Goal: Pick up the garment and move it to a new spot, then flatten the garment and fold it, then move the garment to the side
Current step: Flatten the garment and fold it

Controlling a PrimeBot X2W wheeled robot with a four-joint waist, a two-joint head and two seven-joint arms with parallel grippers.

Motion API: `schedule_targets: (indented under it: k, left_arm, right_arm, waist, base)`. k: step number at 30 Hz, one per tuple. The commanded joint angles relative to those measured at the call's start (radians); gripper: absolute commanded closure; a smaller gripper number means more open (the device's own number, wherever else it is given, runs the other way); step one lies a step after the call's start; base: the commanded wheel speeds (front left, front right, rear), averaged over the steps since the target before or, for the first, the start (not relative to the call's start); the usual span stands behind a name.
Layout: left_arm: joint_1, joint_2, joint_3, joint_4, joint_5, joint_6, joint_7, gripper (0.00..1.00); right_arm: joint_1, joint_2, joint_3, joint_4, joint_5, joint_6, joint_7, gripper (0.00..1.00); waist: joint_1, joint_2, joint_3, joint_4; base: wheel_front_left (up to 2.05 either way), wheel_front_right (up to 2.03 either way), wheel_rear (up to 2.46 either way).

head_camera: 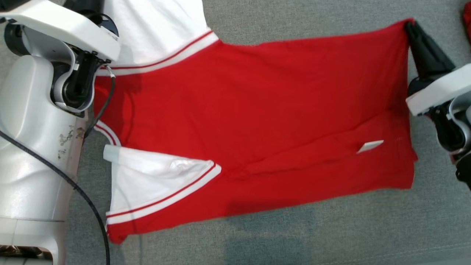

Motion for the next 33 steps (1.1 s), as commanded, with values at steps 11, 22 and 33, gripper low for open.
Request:
schedule_targets:
  k: [11, 22, 33]
  left_arm:
    - [0.006, 0.055, 0.023, -0.049, -0.012, -0.011, -0.091, 1.0]
    - [0.199, 0.052, 0.006, -0.21, -0.052, -0.013, -0.14, 1.0]
    - [0.506, 0.059, 0.011, -0.495, -0.093, 0.07, -0.122, 1.0]
  right_arm:
    - [-0.037, 0.008, -0.002, 0.024, -0.065, 0.0, -0.014, 1.0]
    - [0.066, -0.032, 0.037, 0.031, -0.047, 0.0, -0.014, 1.0]
    - [0.214, -0.078, -0.029, -0.028, -0.041, 0.0, -0.014, 1.0]
  waist:
    - [-0.0001, 0.0, -0.002, 0.015]
    - [-0.0001, 0.0, -0.06, 0.036]
    - [-0.0001, 0.0, -0.128, 0.069]
  base:
    - [0.0, 0.0, 0.0]
    - [0.0, 0.0, 0.0]
    - [0.0, 0.0, 0.0]
